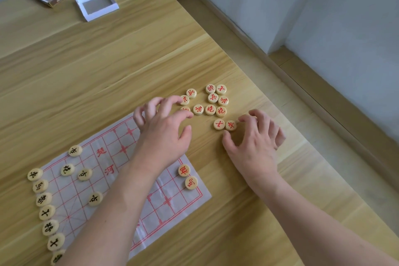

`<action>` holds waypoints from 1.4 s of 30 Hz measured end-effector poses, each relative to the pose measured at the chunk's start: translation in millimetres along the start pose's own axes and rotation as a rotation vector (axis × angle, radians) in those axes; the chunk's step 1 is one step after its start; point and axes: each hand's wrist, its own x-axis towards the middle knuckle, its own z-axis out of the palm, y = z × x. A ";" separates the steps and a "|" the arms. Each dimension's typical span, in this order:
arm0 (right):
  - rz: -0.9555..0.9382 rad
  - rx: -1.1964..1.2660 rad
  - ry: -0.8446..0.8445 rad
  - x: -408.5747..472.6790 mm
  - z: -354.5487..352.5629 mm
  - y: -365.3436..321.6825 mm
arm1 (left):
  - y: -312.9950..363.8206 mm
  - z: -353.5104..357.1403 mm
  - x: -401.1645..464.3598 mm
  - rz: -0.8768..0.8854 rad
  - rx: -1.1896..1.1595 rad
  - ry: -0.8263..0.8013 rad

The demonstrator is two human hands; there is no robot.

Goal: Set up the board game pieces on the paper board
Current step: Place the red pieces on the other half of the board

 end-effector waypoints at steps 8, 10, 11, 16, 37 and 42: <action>-0.095 -0.029 -0.068 3.0 -0.5 2.3 | 2.9 8.2 20.4 -0.037 -0.022 -0.017; -0.098 -0.020 -0.038 2.9 -0.4 2.5 | 4.8 10.4 25.3 -0.029 -0.026 -0.027; -0.087 -0.014 -0.025 3.9 0.2 2.3 | 5.3 11.7 28.1 -0.030 -0.027 -0.031; -0.077 -0.045 -0.034 4.7 1.2 1.9 | 6.9 17.7 37.4 -0.058 -0.045 -0.036; -0.056 -0.016 0.026 4.8 4.7 2.0 | -4.4 21.8 52.8 -0.202 -0.076 0.063; -0.102 -0.039 0.034 4.1 4.0 1.8 | -20.0 14.5 59.6 -0.253 -0.040 0.067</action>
